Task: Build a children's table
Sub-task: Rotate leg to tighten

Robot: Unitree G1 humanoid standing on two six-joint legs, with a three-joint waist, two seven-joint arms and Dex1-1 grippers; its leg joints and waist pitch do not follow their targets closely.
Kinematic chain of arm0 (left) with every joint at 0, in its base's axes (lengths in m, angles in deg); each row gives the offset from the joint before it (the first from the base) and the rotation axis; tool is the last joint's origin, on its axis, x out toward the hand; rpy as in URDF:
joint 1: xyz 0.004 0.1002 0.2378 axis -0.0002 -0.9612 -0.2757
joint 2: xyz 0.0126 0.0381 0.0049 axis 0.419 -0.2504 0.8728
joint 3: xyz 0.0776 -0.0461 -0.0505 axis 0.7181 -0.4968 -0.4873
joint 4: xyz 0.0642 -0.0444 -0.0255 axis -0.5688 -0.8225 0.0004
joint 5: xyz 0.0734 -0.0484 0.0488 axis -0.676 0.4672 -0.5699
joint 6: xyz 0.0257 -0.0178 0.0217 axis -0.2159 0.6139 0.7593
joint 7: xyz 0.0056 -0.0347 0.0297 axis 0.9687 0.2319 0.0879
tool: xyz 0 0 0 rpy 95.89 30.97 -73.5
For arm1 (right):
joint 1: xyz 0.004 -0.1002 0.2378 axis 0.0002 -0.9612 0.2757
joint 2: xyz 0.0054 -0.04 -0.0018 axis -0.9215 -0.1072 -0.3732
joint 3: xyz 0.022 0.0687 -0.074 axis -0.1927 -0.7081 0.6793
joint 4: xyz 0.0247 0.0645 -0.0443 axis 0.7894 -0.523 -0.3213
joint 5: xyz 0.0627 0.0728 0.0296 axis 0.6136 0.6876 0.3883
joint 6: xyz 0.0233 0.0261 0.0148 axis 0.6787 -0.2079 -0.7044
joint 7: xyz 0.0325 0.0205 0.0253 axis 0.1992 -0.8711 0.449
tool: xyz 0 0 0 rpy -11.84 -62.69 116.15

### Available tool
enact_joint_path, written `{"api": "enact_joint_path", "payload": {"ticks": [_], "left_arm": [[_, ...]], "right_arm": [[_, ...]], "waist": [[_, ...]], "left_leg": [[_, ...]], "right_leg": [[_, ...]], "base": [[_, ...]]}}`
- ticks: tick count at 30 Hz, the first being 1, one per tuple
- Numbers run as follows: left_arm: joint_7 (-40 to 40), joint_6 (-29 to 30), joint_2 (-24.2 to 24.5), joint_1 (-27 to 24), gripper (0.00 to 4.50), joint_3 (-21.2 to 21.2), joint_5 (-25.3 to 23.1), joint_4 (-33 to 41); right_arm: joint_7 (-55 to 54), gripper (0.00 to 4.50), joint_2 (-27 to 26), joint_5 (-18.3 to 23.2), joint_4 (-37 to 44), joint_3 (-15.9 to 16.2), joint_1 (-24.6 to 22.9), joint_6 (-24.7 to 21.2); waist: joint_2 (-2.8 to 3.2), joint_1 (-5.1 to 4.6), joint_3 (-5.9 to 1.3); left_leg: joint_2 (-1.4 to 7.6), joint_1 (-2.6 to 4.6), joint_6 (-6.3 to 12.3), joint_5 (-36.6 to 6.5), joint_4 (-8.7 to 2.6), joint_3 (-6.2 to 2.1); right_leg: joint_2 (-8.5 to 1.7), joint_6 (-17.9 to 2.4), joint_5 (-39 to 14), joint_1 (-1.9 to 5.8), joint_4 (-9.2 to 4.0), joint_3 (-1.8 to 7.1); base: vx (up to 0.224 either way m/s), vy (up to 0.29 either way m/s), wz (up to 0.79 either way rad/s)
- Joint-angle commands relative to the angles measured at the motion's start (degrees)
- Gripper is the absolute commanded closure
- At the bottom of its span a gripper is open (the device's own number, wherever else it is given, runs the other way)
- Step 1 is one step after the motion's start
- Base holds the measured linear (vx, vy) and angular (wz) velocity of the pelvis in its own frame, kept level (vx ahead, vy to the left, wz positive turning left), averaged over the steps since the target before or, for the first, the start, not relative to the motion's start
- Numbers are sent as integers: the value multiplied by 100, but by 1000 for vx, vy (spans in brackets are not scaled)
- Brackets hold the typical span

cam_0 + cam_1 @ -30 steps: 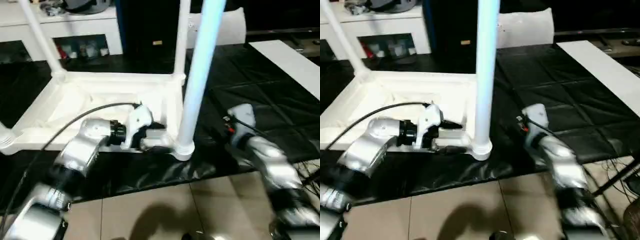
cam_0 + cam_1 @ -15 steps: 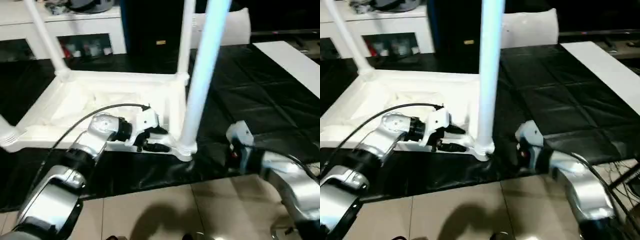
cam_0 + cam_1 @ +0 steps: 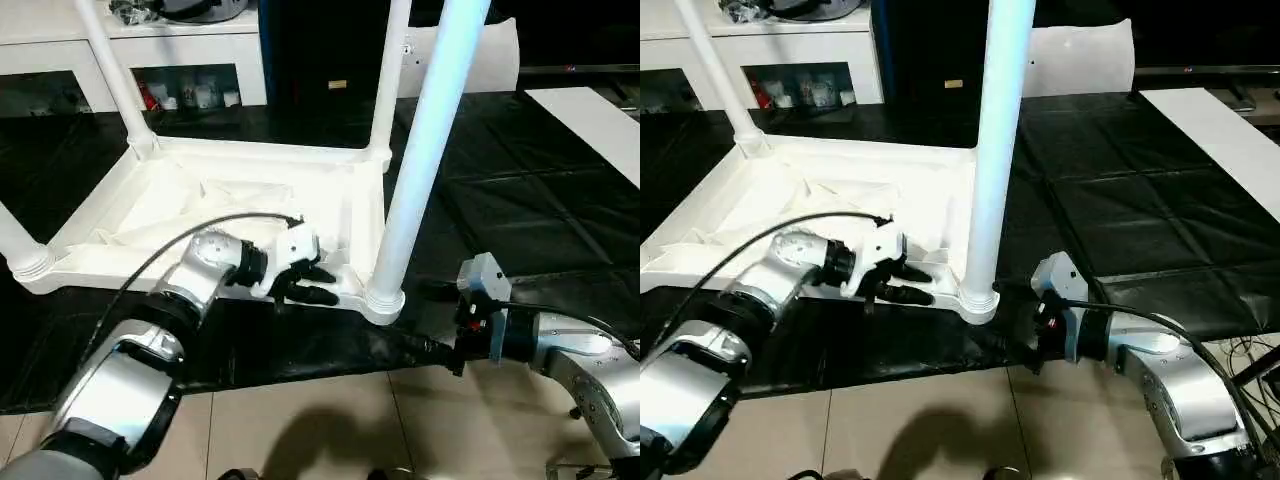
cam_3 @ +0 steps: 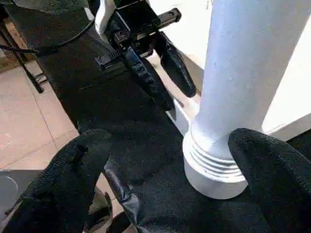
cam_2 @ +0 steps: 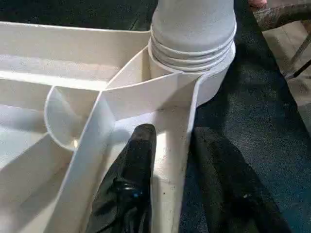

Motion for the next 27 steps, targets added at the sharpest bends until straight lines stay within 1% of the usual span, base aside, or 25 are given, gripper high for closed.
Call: {"api": "enact_joint_path", "payload": {"ticks": [1,3,4,5,6,8,9,10,12,13,14,15,17,19,21,22,23,25,26,27], "left_arm": [[18,-102,-18,153,343,-41,-114,-101],[27,-175,-51,200,357,-16,-172,-232],[24,-181,-53,205,357,-11,-181,-244],[-9,-243,-74,259,368,38,-277,-369],[-41,-282,-85,299,379,75,-355,-456],[-44,-298,-93,323,386,92,-395,-512],[-41,-299,-91,338,400,111,-424,-538],[-29,-311,-89,358,411,137,-468,-576],[-6,-321,-84,375,425,170,-514,-608],[13,-331,-89,401,425,174,-555,-664],[33,-333,-97,415,436,150,-566,-695],[42,-335,-102,423,442,133,-571,-713],[108,-198,-142,449,448,-36,-443,-738],[226,116,-175,448,449,-220,-233,-703],[243,366,-167,439,449,-300,-152,-682],[193,513,-153,427,449,-341,-125,-676],[78,713,-128,394,449,-422,-84,-667],[-274,923,-69,251,449,-514,-123,-465],[-313,945,-64,232,449,-524,-126,-433],[-392,1051,-49,137,449,-558,-111,-239]], "right_arm": [[22,0,32,47,134,61,-10,-48],[18,0,46,60,153,63,-11,-77],[17,0,47,60,156,63,-12,-78],[11,0,51,56,175,62,-21,-84],[15,0,59,62,199,62,-33,-95],[20,0,69,63,216,61,-41,-102],[17,0,67,63,217,59,-37,-105],[16,0,66,65,211,59,-29,-110],[7,0,64,57,204,57,-22,-100],[-23,0,41,52,181,35,7,-84],[-36,0,26,51,162,23,31,-74],[-42,0,18,52,152,17,44,-70],[-75,0,-15,47,101,2,109,-43],[-113,0,-44,16,46,-8,166,15],[-132,0,-65,-3,11,-15,207,56],[-162,0,-86,-19,-15,-25,238,87],[-246,0,-144,-30,-72,-67,308,120],[-418,0,-220,-116,-224,-126,438,196],[-433,0,-223,-129,-243,-128,450,205],[-495,0,-237,-195,-324,-130,501,252]], "waist": [[-116,32,-402],[-121,30,-396],[-127,33,-398],[-82,34,-396],[-104,23,-397],[-107,28,-396],[-102,27,-393],[-120,29,-395],[-114,28,-391],[-121,24,-393],[-132,22,-393],[-128,21,-395],[-131,19,-397],[-127,17,-403],[-141,3,-408],[-119,-12,-414],[-118,-19,-421],[-126,-39,-419],[-139,-52,-415],[-133,-52,-413]], "left_leg": [[-122,-93,474,-684,-342,116],[-136,-92,478,-709,-337,122],[-137,-93,466,-714,-338,118],[-143,-90,462,-714,-336,117],[-145,-91,463,-728,-335,121],[-143,-92,457,-739,-341,113],[-145,-87,453,-756,-339,116],[-145,-87,452,-765,-338,119],[-146,-90,452,-774,-342,114],[-144,-91,455,-777,-344,112],[-147,-95,458,-768,-342,112],[-146,-95,458,-761,-344,109],[-147,-96,478,-731,-338,115],[-134,-94,484,-658,-344,113],[-135,-116,487,-613,-343,109],[-129,-99,501,-599,-338,108],[-132,-106,503,-569,-336,109],[-141,-118,502,-559,-331,109],[-131,-119,489,-568,-335,109],[-129,-114,487,-564,-336,106]], "right_leg": [[-228,-373,-2253,478,-516,182],[-220,-336,-2314,475,-532,176],[-226,-282,-2388,481,-538,173],[-221,-274,-2407,475,-542,171],[-210,-241,-2423,476,-558,164],[-215,-222,-2432,483,-557,162],[-214,-224,-2455,476,-563,160],[-215,-218,-2499,476,-567,159],[-220,-202,-2544,477,-574,157],[-218,-204,-2524,482,-574,154],[-220,-210,-2508,483,-569,153],[-220,-220,-2489,486,-564,154],[-225,-257,-2448,486,-560,158],[-235,-365,-2297,492,-530,166],[-234,-415,-2178,511,-506,170],[-237,-517,-2025,502,-494,178],[-234,-568,-1926,513,-473,180],[-229,-605,-1880,520,-466,172],[-232,-617,-1881,521,-456,174],[-239,-629,-1903,519,-462,173]], "base": [[0,0,0],[0,0,0],[0,0,0],[0,0,0],[0,0,0],[0,0,0],[0,0,0],[0,0,0],[0,0,0],[0,0,0],[0,0,0],[0,0,0],[0,0,0],[0,0,0],[0,0,0],[0,0,0],[0,0,0],[0,0,0],[0,0,0],[0,0,0]]}}
